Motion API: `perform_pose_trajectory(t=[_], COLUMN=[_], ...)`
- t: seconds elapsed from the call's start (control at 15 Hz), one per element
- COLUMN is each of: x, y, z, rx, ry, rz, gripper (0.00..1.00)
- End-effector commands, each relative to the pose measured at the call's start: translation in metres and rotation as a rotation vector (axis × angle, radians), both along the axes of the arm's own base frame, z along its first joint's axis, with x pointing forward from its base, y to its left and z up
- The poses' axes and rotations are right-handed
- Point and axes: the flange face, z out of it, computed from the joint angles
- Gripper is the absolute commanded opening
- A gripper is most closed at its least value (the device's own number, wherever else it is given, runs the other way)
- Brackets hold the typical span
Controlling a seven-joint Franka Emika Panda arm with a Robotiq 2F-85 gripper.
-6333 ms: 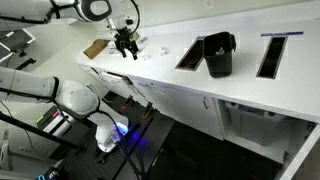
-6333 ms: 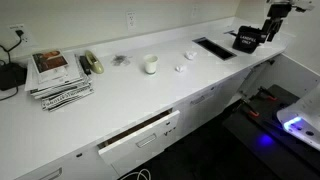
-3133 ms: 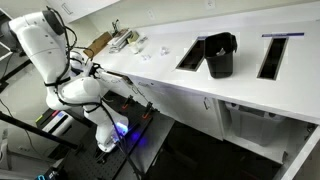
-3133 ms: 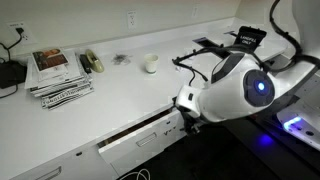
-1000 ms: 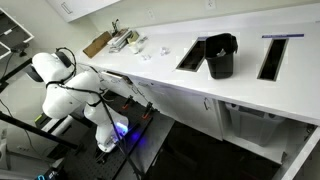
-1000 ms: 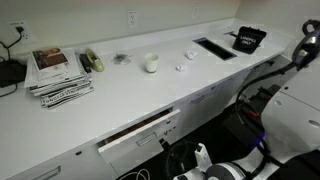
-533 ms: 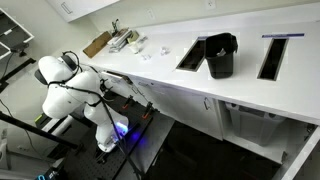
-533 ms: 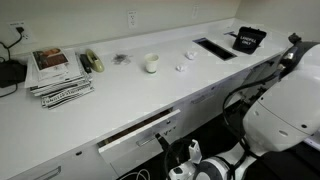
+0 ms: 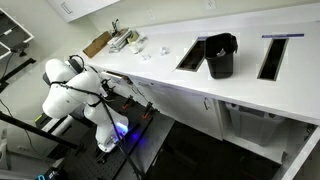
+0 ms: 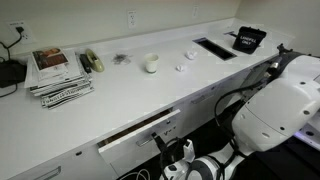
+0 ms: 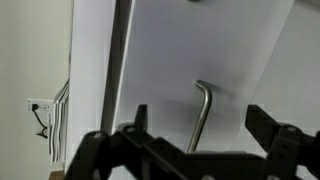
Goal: Open the drawer on the left
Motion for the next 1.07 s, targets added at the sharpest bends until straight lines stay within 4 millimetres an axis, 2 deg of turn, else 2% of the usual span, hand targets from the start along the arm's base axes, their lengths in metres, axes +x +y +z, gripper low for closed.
perform_pose_trajectory(t=[0.0, 0.53, 0.6, 0.67, 0.8, 1.0], x=[0.000, 0.006, 0.007, 0.008, 0.009, 0.010], y=[0.001, 0.006, 0.006, 0.006, 0.007, 0.008], z=[-0.001, -0.012, -0.015, -0.017, -0.022, -0.028], rx=[0.000, -0.072, -0.081, -0.086, -0.092, -0.081], ry=[0.001, -0.076, -0.087, -0.094, -0.108, -0.136], rz=[-0.001, 0.002, -0.002, -0.003, -0.003, -0.001], gripper=[1.00, 1.00, 0.94, 0.72, 0.68, 0.43])
